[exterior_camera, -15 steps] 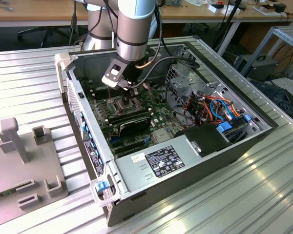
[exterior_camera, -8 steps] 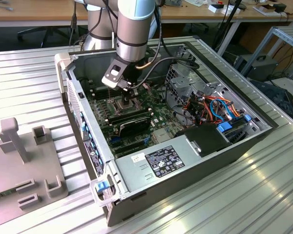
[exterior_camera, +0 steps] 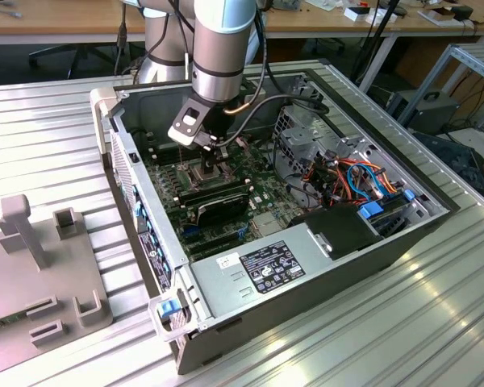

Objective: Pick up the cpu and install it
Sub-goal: 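Place the cpu into insertion slot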

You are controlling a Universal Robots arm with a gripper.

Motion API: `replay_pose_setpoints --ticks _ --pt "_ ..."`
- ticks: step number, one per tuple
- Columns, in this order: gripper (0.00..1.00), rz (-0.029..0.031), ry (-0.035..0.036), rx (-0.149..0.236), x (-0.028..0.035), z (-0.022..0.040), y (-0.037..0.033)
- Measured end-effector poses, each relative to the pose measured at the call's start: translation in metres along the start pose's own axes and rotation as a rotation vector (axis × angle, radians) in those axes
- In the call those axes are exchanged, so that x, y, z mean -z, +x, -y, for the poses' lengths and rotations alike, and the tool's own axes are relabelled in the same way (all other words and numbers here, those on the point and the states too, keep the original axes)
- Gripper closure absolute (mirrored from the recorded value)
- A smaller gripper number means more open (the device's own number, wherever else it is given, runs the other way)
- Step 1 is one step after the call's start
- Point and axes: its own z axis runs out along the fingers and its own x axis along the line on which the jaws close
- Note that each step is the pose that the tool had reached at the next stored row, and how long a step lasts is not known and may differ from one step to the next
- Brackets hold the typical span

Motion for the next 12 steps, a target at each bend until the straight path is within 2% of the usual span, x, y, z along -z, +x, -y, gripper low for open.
replay_pose_setpoints --ticks 12 --pt "0.89 -0.0003 0.0001 0.000 -0.0005 0.0000 0.0000"
